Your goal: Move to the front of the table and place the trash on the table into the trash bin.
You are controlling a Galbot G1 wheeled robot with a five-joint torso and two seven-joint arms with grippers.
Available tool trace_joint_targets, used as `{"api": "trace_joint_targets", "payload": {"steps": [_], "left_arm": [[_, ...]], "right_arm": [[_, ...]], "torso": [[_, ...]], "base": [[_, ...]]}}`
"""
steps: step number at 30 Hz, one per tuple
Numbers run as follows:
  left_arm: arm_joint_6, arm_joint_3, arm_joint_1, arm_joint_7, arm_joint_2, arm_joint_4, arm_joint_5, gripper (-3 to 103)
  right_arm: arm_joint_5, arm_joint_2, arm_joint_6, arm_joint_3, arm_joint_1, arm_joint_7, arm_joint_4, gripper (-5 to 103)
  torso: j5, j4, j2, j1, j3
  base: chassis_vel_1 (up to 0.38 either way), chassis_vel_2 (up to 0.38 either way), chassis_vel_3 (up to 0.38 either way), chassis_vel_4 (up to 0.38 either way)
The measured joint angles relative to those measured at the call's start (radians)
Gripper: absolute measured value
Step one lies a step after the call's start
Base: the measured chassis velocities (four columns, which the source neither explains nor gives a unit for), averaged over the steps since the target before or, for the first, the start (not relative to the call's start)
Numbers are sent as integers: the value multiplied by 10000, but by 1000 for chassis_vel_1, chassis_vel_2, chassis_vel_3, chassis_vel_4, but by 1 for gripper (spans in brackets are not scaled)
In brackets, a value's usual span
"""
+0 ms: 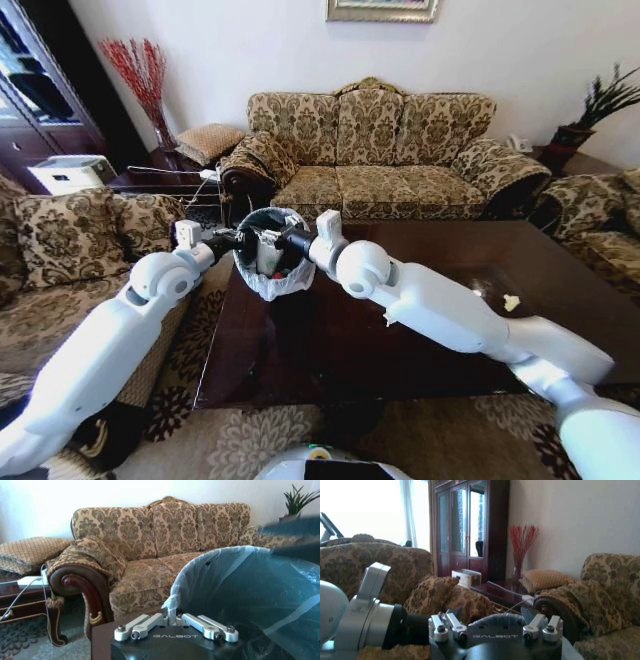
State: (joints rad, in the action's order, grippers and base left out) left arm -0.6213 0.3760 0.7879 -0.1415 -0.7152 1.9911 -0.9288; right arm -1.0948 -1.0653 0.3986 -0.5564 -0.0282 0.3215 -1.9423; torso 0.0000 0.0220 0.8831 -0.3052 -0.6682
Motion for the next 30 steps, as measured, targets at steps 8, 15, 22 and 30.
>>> {"api": "trace_joint_targets", "payload": {"steps": [8,15,22,30], "left_arm": [[-1,130,101,-13,-67,-52,33,1],[201,584,571,213,40,-67,423,1],[285,889,906,211,158,96,439,1],[295,975,1045,212,270,291,410,1]], "right_arm": [[73,1155,-24,1692,-354,486,-706,99],[1512,3628,-235,3114,-3212,569,-1426,100],[2517,3862,-218,5975,-7599,239,-1997,100],[3686,2913,-392,7866,-10260,-454,-1329,100]], "torso": [[-4,1,1,0,0],[4,-12,0,0,0],[-6,-1,1,1,1],[-3,0,1,0,1]], "base": [[0,0,0,0],[0,0,0,0],[0,0,0,0],[-27,-119,23,104]]}}
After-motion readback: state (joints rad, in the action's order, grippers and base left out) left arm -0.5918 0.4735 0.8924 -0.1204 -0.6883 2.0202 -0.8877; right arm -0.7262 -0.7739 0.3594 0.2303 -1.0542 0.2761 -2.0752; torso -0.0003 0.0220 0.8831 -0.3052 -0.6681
